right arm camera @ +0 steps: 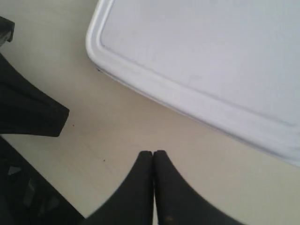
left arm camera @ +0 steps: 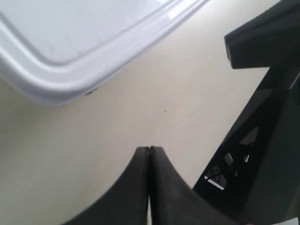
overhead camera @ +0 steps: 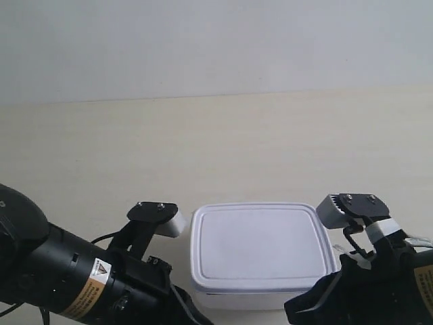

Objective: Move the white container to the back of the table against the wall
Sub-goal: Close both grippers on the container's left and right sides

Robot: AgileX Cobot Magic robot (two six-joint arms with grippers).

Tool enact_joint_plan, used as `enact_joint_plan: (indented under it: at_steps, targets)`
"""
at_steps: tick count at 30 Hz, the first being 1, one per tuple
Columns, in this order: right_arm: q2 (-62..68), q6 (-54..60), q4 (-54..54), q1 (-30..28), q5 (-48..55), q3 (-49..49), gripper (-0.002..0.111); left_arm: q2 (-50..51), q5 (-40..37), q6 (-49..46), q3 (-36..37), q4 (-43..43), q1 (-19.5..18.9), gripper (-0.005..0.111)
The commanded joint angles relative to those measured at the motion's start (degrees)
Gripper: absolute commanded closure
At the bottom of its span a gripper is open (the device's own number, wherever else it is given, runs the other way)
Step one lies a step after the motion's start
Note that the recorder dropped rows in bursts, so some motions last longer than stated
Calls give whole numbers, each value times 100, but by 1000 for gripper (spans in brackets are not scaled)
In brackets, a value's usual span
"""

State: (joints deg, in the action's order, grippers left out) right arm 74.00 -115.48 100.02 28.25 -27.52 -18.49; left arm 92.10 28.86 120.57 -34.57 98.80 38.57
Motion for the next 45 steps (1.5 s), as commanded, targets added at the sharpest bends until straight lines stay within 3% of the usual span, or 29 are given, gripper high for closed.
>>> enact_joint_plan:
  at_steps: [1, 28, 45]
  targets:
    - [0, 51, -7, 13, 314, 36, 108, 214, -161, -68, -194, -51, 186, 107]
    - [755, 45, -7, 13, 1248, 36, 108, 275, -1119, -114, -411, -90, 323, 107]
    - [768, 34, -7, 13, 1667, -156, 108, 981, -1354, -256, -941, -123, 323, 107]
